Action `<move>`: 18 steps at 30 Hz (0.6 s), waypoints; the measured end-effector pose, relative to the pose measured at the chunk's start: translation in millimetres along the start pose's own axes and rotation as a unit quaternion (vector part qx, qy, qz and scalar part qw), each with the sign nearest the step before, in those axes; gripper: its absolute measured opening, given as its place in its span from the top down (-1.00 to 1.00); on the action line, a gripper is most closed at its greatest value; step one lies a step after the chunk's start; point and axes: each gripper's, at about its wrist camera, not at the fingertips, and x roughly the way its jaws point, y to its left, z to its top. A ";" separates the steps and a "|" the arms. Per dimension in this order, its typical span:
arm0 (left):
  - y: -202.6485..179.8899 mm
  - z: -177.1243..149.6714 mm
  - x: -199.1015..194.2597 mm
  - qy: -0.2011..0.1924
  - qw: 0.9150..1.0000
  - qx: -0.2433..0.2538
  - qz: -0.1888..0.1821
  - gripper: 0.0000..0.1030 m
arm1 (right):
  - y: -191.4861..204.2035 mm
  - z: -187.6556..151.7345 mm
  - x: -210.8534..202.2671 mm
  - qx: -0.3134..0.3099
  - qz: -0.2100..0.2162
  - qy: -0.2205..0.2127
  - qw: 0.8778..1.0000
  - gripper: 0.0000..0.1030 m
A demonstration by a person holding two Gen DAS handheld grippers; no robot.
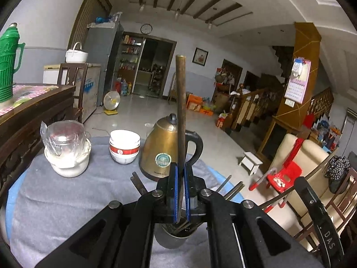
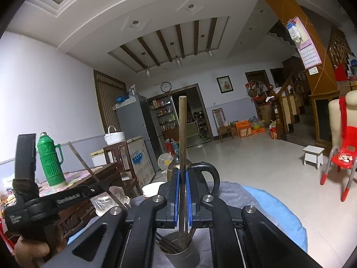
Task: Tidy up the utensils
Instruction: 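Lower both chopsticks into the grey holder cup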
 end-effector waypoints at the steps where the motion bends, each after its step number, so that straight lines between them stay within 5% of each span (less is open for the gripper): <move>1: -1.1 0.2 3.0 0.002 1.000 0.001 0.003 0.89 | -1.6 -1.0 0.7 -0.001 -0.001 0.001 1.000 0.88; 12: -3.1 5.6 13.8 0.022 1.000 0.004 0.015 0.89 | 2.2 1.0 13.8 -0.005 -0.006 0.006 1.000 0.88; 18: 6.3 14.0 12.8 0.023 0.999 -0.027 -0.021 0.89 | 5.7 0.6 17.3 -0.011 -0.010 0.004 1.000 0.88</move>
